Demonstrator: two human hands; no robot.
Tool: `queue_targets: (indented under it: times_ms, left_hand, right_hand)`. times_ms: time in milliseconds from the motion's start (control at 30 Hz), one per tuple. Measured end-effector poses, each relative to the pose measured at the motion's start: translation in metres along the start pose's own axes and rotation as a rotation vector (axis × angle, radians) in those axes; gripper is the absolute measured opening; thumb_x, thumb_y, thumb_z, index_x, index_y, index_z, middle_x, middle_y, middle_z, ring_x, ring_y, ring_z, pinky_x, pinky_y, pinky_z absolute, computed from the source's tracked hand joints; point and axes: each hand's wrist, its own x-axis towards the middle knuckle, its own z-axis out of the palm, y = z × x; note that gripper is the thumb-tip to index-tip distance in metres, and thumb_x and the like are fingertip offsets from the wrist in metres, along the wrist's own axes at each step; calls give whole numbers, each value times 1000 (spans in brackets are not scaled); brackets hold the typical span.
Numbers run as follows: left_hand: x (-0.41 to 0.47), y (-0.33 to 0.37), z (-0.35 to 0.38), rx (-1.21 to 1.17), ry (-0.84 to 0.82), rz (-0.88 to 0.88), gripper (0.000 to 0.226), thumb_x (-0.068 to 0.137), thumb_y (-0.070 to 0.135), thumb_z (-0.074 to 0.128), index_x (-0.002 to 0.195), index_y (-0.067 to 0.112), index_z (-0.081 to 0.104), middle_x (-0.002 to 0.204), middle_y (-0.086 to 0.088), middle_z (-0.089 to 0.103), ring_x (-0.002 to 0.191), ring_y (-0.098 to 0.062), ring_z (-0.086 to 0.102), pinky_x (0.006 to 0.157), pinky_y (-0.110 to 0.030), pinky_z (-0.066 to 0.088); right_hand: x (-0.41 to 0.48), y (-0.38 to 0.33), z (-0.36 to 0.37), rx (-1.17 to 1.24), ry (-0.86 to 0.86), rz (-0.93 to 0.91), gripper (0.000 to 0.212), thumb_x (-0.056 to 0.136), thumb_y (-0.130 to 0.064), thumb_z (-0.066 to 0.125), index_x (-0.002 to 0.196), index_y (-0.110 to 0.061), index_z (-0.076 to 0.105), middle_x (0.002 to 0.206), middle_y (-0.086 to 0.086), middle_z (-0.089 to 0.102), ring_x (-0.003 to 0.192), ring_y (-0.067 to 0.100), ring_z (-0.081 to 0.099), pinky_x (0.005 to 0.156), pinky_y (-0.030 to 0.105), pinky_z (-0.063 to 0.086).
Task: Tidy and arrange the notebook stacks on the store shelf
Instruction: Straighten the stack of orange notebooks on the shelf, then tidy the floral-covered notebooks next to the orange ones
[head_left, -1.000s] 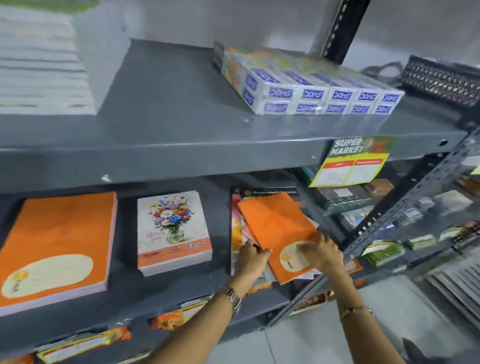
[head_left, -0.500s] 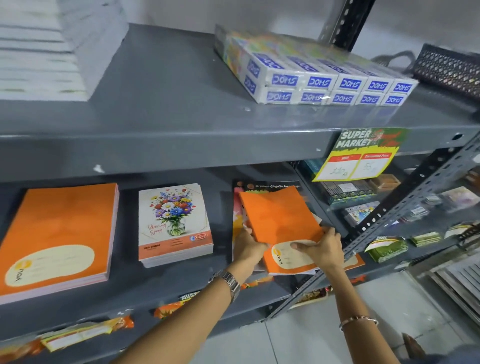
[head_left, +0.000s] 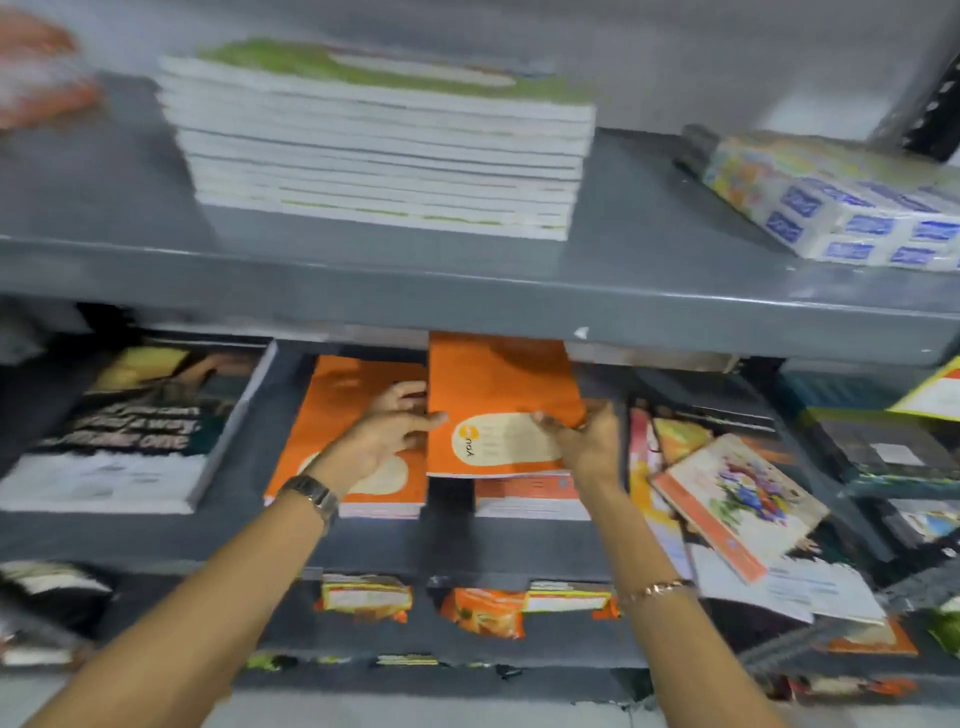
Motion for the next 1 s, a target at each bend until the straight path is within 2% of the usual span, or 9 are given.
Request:
queue_targets:
  times_ms: [100,233,300,400,500,700,767,900,1000]
  left_hand:
    - [-10,-4,-64,7,112,13,54,81,-9,62,131,3,45,96,-2,63,67,-7,69,54,-18,56]
    - [-10,-16,-117,157,272,-32,59,79,-1,68,134,6,47,130,-16,57,113,-30,58,89,-33,45]
    - [-4,-23,-131,199,296,-33,61,78,0,69,135,5,47,137,-20,52,124,-34,51,93,-32,41]
    - [4,-39,-142,312,304,-74,63,77,9,73,135,8,48,138,-16,52,126,-31,50,97,-27,37]
    - [11,-51,-144,416,338,-77,69,72,22,77,135,14,49,141,-16,50,130,-33,46,110,-46,36]
    - [-3,-60,-124,675,503,156,88,75,46,69,148,22,26,154,-14,30,140,-38,26,112,-57,22]
    - [-19,-64,-102,761,466,334,83,78,60,53,147,20,30,153,-9,35,136,-32,35,110,-52,23]
    - [-48,-88,-55,927,308,677,62,86,46,50,139,14,44,146,-3,46,129,-20,46,106,-29,29]
    - [-68,-118,-13,1013,88,736,57,88,45,50,136,15,50,144,-2,49,129,-17,50,104,-30,40]
  right_hand:
    - [-18,-24,68,-40,-107,-30,65,68,-25,82,116,2,50,121,22,59,113,37,58,95,50,47]
    - [-39,-37,127,-221,-168,-71,69,74,-33,76,123,0,41,128,21,50,120,37,50,94,44,44]
    - [-44,-36,145,-302,-179,-74,66,76,-33,74,122,0,41,127,21,48,120,39,48,92,43,45]
    - [-46,-31,161,-428,-151,-45,64,76,-36,73,121,-2,43,126,18,49,120,37,49,94,44,44]
    - [-48,-21,164,-551,-103,-44,64,74,-44,72,119,-6,47,123,15,54,117,33,50,100,44,37]
    - [-61,-14,152,-610,55,-211,72,73,-56,66,124,-10,48,123,13,53,115,32,47,96,41,35]
    - [-69,-12,134,-519,134,-259,71,73,-57,65,124,-11,50,123,12,54,116,32,48,96,42,35]
    - [-76,10,75,-398,376,-343,58,73,-48,71,113,-7,57,110,15,59,103,35,54,87,44,43]
    - [-66,32,14,-314,547,-186,57,77,-41,71,116,-3,54,115,22,55,107,41,52,86,47,44]
